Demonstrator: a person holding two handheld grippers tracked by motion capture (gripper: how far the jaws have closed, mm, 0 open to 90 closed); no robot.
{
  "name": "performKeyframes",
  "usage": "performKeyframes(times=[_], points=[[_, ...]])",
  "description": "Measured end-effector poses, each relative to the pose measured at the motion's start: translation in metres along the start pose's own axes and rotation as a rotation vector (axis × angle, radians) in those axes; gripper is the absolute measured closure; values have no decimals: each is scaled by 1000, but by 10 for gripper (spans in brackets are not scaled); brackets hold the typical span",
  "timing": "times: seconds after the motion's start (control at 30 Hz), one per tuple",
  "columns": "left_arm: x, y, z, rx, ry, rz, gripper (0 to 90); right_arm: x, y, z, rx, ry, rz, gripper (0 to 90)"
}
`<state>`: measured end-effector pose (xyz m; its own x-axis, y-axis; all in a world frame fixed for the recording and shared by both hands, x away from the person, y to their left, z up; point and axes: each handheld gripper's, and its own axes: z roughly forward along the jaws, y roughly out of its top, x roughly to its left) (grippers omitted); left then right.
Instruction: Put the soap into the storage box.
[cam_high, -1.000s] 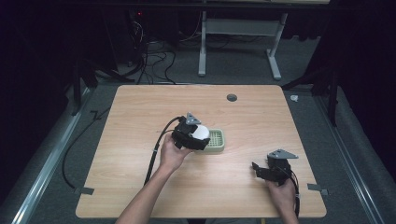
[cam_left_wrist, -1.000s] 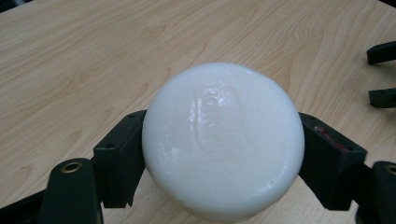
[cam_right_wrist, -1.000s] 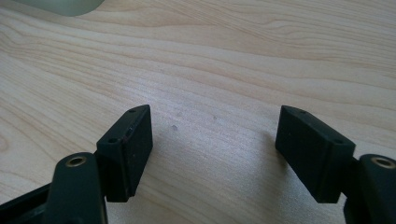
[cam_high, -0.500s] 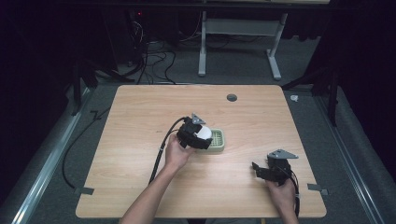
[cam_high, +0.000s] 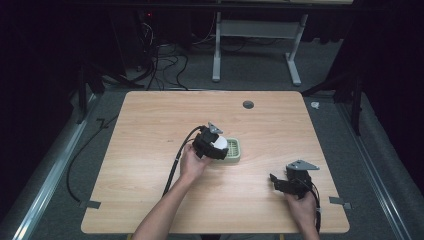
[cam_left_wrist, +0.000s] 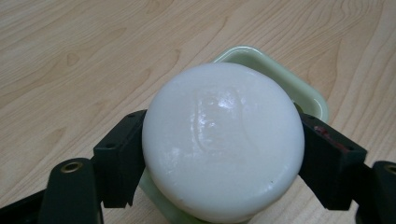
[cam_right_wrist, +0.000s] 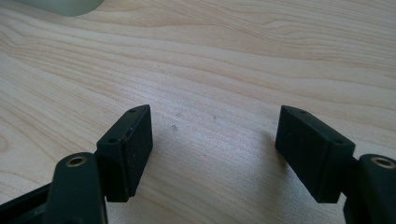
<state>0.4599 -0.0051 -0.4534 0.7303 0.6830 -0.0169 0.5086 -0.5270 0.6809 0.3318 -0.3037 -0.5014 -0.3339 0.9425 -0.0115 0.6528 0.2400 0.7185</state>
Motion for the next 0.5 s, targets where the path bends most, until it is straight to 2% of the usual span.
performKeyframes(times=[0.5], points=[[-4,0,10,12,29,6,244,0,0,0,-1,1,-2,282]])
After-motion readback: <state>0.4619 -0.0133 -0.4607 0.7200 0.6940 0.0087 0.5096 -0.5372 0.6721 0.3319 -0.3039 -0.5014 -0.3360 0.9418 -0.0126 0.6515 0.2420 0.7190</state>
